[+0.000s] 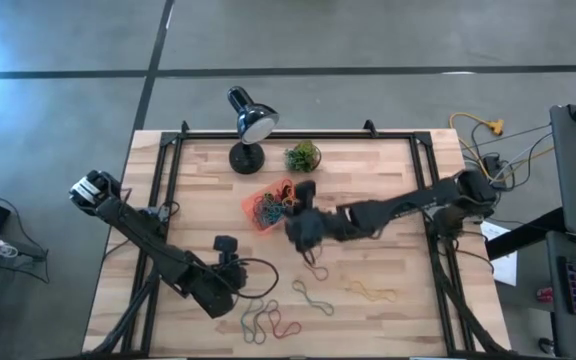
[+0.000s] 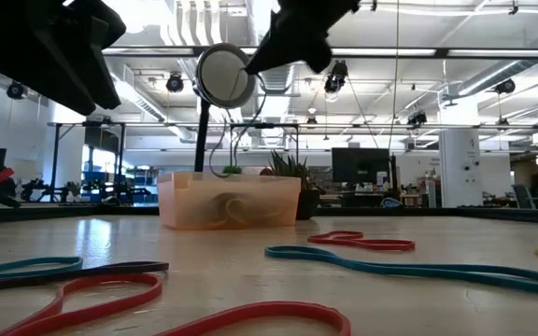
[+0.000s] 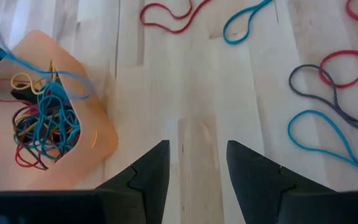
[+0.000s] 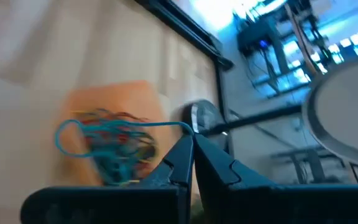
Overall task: Pick and place rubber bands into bin
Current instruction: Put the blue rubberband into the orange bin
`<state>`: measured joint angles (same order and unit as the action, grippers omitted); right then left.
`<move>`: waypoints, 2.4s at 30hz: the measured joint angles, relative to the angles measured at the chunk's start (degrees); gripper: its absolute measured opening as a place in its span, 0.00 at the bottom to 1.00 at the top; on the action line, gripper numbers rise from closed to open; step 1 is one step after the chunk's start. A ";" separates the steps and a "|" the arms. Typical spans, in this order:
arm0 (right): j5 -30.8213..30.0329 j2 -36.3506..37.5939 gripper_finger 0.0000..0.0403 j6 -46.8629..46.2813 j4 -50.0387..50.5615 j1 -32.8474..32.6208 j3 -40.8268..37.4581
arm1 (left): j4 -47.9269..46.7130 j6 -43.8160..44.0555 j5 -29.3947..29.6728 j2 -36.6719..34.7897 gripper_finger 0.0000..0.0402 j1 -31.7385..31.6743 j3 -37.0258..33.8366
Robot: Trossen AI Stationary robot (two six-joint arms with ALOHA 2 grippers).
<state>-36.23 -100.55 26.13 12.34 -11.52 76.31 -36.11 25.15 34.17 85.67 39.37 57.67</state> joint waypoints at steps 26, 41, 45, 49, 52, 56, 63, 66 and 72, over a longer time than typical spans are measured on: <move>22.85 -6.57 0.02 -8.46 -7.17 15.88 -0.17 | -0.32 -0.02 0.74 0.00 0.36 0.11 -2.23; 30.96 -7.93 0.34 -13.77 -4.79 17.17 1.09 | 0.13 -0.02 0.81 0.00 0.36 0.09 -2.73; 37.66 -7.93 0.38 -13.74 2.71 15.90 3.68 | 0.34 -0.02 0.63 0.00 0.36 0.09 -2.73; 49.20 -7.84 0.39 -14.05 12.25 12.85 6.57 | 3.86 -0.50 -3.64 -0.01 0.36 0.07 -2.71; 55.30 -7.82 0.37 -15.99 16.80 9.69 7.15 | 7.25 -0.51 -9.53 0.00 0.36 0.07 -2.73; 58.25 -7.82 0.34 -18.46 18.55 4.39 7.08 | 11.72 0.01 -15.28 0.40 0.36 0.28 -2.87; 55.95 -7.82 0.30 -24.42 18.86 -4.98 6.70 | 18.06 3.20 -17.16 2.50 0.36 0.08 -3.57; 52.19 -7.82 0.28 -27.57 19.00 -9.01 6.17 | 19.72 3.49 -17.15 4.78 0.36 -0.34 -3.49; 44.75 -7.82 0.25 -35.04 19.21 -16.08 4.31 | 19.81 2.11 -17.16 9.48 0.36 -0.42 -1.84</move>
<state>8.52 -108.38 -8.91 31.55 -27.60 80.62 -16.30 27.25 17.02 95.14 38.95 55.82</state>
